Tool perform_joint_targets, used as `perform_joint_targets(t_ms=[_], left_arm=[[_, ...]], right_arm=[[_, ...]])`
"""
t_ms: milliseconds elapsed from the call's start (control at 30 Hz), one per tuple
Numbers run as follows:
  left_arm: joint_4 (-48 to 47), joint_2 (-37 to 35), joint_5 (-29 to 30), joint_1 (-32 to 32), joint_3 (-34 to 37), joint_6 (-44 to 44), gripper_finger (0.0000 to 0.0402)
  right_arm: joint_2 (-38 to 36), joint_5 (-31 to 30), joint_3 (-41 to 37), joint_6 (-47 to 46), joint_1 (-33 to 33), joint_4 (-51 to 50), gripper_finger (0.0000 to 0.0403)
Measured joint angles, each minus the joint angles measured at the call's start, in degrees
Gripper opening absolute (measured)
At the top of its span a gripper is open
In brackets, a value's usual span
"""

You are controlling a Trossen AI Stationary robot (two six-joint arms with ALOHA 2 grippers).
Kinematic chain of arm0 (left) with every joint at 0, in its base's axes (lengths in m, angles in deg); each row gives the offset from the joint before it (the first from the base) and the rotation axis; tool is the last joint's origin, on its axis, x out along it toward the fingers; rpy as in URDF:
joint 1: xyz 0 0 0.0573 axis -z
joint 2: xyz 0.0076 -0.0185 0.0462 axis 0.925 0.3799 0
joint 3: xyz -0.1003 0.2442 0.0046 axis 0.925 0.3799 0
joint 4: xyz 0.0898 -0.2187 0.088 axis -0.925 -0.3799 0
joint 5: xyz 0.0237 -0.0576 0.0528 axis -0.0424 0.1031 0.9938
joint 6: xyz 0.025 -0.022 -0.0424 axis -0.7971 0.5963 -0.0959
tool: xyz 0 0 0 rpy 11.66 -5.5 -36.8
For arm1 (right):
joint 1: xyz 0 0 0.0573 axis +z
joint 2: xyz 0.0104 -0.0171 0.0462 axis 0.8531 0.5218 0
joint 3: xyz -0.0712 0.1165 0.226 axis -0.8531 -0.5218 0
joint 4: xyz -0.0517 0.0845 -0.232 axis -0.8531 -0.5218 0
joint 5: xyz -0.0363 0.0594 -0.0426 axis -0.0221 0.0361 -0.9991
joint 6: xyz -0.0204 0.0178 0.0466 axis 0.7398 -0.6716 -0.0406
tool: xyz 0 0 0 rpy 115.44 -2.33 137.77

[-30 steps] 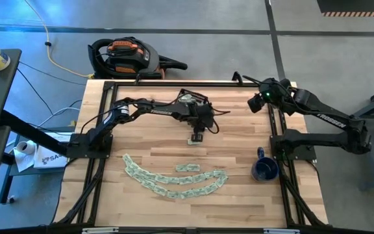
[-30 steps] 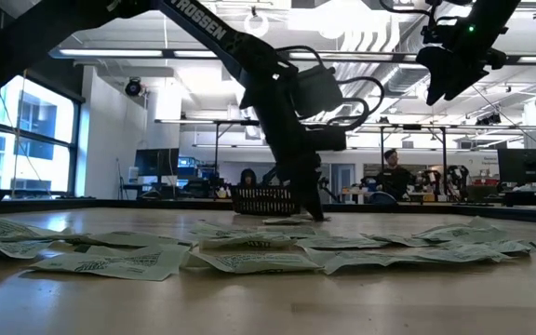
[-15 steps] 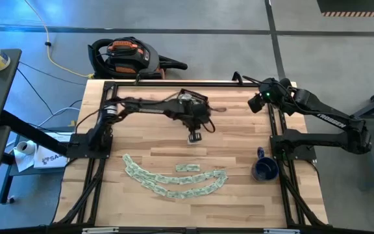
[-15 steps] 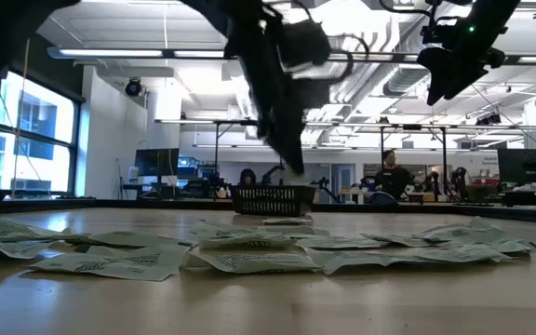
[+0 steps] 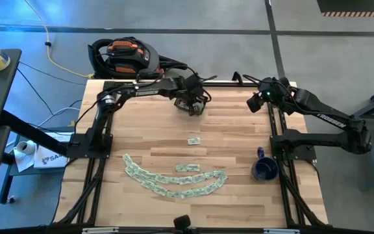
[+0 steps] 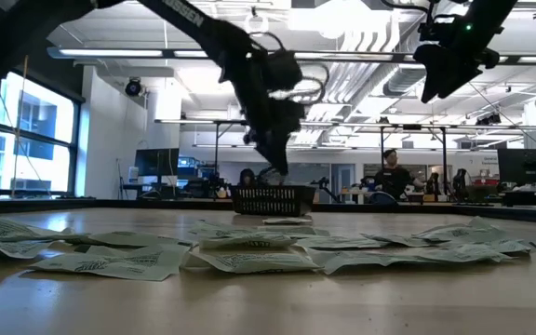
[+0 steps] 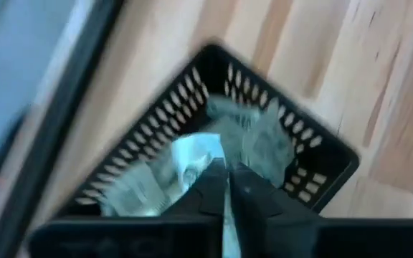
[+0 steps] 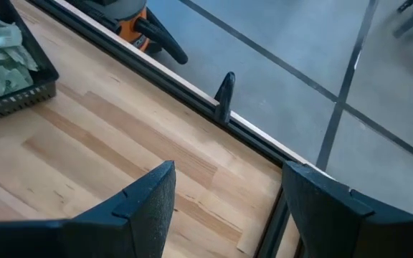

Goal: Pick and place Stevia / Truvia into bins
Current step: Put the stevia packet into the black bin

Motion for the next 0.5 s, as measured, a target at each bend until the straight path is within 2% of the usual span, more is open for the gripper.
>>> perform_joint_targets(t_ms=[167,300,400,500], left_arm=[[-0.50,0.94,-0.88,-0.05,0.07,5.49,0.0115],[-2.94,-1.20,-1.40,1.42,0.02,8.12,0.0158],[-7.38,-4.36,-9.00,3.28,0.00,8.93,0.0180],[-11.18,-5.57,-16.10,7.73,-0.11,6.02,0.0191]], right_arm=[[0.00,0.77,0.00,-0.61,0.00,-0.28,0.0245],[0.00,1.06,0.00,-0.24,-0.02,-0.38,0.0245],[0.00,1.14,0.00,0.45,0.00,-0.89,0.0245],[0.00,1.19,0.00,1.95,-0.01,-0.90,0.0245]])
